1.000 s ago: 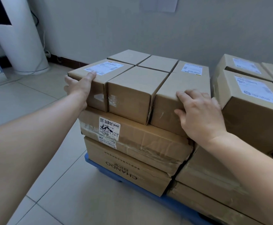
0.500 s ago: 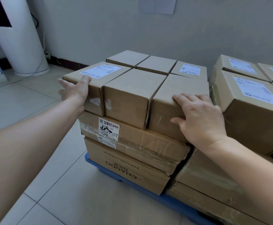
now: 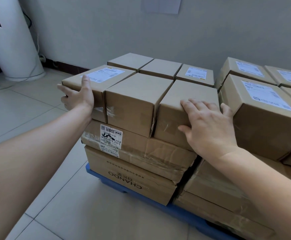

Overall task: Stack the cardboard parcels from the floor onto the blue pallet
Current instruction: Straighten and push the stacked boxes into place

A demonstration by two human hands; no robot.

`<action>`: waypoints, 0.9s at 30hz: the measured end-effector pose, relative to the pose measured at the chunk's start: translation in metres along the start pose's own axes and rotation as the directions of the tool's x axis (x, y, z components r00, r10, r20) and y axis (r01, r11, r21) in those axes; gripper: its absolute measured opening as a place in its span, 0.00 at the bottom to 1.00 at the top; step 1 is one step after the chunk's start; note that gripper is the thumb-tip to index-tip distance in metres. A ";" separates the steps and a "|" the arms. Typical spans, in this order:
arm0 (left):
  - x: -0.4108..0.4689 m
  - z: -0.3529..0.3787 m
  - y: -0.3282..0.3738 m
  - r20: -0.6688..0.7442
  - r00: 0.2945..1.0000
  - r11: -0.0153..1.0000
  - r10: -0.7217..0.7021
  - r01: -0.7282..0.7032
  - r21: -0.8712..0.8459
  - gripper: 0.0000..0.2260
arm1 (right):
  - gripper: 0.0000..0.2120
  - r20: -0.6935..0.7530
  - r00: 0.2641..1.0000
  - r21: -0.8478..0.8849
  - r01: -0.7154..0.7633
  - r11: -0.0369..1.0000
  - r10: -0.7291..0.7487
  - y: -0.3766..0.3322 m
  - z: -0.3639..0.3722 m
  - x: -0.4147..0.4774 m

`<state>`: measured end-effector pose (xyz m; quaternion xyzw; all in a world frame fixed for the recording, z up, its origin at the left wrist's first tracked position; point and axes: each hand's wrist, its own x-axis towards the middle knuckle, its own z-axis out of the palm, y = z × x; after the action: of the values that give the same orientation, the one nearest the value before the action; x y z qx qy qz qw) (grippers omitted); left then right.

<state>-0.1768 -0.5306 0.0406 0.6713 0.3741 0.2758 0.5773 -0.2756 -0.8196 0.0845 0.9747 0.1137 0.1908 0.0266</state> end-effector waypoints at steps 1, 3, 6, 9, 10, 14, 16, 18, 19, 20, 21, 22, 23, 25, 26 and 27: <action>-0.001 0.000 0.000 0.006 1.000 1.000 -0.010 0.010 0.007 0.43 | 0.27 0.005 1.000 -0.004 0.000 1.000 0.000 0.000 0.000 0.000; -0.006 -0.001 0.002 0.015 1.000 0.999 -0.016 0.016 0.036 0.44 | 0.28 0.018 1.000 -0.005 0.005 1.000 -0.005 0.000 0.000 -0.001; -0.020 -0.003 0.012 -0.028 0.995 0.991 0.098 -0.095 0.096 0.40 | 0.29 0.034 0.999 0.004 0.009 1.000 -0.009 0.003 -0.003 -0.001; -0.041 -0.001 0.029 -0.095 0.925 0.921 0.368 -0.348 0.175 0.35 | 0.31 0.021 1.000 0.025 0.017 1.000 -0.018 0.008 -0.010 -0.002; -0.052 0.002 0.035 -0.089 0.884 0.879 0.459 -0.438 0.188 0.33 | 0.31 0.008 1.000 0.038 0.021 0.999 -0.021 0.010 -0.013 -0.003; -0.109 0.025 0.063 0.111 0.709 0.700 0.696 -0.705 0.118 0.28 | 0.30 -0.098 0.994 0.112 0.054 0.992 -0.043 0.024 -0.028 -0.006; -0.141 0.040 0.074 0.238 0.640 0.651 0.730 -0.758 0.041 0.24 | 0.28 -0.169 0.984 0.140 0.070 0.988 -0.046 0.033 -0.036 -0.010; -0.171 0.055 0.082 0.357 0.592 0.635 0.722 -0.772 -0.005 0.24 | 0.25 -0.219 0.976 0.170 0.059 0.984 -0.020 0.045 -0.046 -0.014; -0.185 0.061 0.086 0.425 0.572 0.637 0.702 -0.771 -0.013 0.24 | 0.24 -0.244 0.970 0.200 0.041 0.979 0.009 0.054 -0.051 -0.016; -0.197 0.068 0.088 0.494 0.553 0.644 0.671 -0.765 -0.019 0.24 | 0.22 -0.271 0.961 0.238 0.018 0.971 0.049 0.064 -0.056 -0.019; -0.208 0.073 0.090 0.558 0.531 0.655 0.637 -0.755 -0.029 0.25 | 0.21 -0.294 0.951 0.275 -0.012 0.961 0.096 0.077 -0.061 -0.022; -0.217 0.078 0.092 0.616 0.507 0.672 0.603 -0.739 -0.050 0.26 | 0.20 -0.313 0.938 0.305 -0.050 0.951 0.149 0.091 -0.067 -0.026; -0.225 0.082 0.093 0.669 0.476 0.693 0.570 -0.716 -0.081 0.27 | 0.19 -0.324 0.923 0.325 -0.096 0.941 0.206 0.106 -0.071 -0.030; -0.240 0.087 0.094 0.767 0.405 0.742 0.497 -0.657 -0.134 0.29 | 0.19 -0.315 0.895 0.341 -0.204 0.918 0.316 0.137 -0.079 -0.040; -0.247 0.089 0.094 0.812 0.366 0.759 0.455 -0.636 -0.138 0.30 | 0.21 -0.301 0.883 0.330 -0.258 0.908 0.360 0.151 -0.082 -0.044; -0.252 0.090 0.094 0.851 0.333 0.768 0.407 -0.629 -0.121 0.31 | 0.23 -0.285 0.873 0.304 -0.308 0.901 0.395 0.164 -0.083 -0.048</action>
<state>-0.2305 -0.7940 0.1322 0.8616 -0.1583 0.0421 0.4804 -0.3156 -0.9898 0.1596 0.9266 -0.0409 0.3417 -0.1514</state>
